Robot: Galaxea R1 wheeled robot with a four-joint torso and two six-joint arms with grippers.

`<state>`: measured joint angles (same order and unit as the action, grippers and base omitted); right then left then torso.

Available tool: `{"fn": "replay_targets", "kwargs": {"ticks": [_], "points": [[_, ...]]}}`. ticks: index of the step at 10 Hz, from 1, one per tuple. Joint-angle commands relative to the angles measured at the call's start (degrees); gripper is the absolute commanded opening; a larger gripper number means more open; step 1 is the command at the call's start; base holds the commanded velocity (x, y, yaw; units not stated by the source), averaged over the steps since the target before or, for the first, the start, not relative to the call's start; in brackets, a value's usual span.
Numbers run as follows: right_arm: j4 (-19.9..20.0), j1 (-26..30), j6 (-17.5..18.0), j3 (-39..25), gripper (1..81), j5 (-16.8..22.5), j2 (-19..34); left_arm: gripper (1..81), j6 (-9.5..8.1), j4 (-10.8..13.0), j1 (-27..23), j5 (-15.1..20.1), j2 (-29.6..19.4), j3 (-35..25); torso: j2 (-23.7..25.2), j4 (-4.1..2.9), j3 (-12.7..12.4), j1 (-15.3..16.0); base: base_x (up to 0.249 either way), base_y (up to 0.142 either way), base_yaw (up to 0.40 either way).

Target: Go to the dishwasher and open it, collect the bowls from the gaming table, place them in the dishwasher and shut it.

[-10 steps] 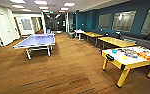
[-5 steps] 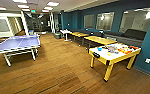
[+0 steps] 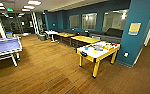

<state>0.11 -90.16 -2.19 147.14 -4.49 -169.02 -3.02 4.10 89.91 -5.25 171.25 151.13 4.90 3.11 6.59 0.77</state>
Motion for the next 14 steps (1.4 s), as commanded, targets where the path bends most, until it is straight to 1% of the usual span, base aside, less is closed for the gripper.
{"fn": "replay_targets", "kwargs": {"ticks": [1,4,12,14], "points": [[-0.55,2.13,-0.27,-0.2,81.1,3.26,-0.2,81.1,0.3,0.47,-2.05,2.97,-0.29,-0.3,0.0,0.0,0.0,0.0,0.0,0.0,-0.4],[-0.72,2.31,-0.35,-0.2,81.1,3.26,-0.29,81.1,0.3,0.3,-2.05,2.97,-0.47,-0.3,0.0,0.0,0.0,0.0,0.0,0.0,-0.233],[-1.08,2.39,-0.27,-0.02,81.1,3.17,-0.38,81.1,0.3,0.39,-1.97,3.23,-0.38,-0.48,0.0,0.0,0.0,0.0,0.0,0.0,0.0],[-1.16,2.22,-0.35,0.07,81.1,3.17,-0.38,81.1,0.3,0.47,-1.88,3.06,-0.38,-0.48,0.0,0.0,0.0,-0.02,0.13,0.0,0.0]]}}
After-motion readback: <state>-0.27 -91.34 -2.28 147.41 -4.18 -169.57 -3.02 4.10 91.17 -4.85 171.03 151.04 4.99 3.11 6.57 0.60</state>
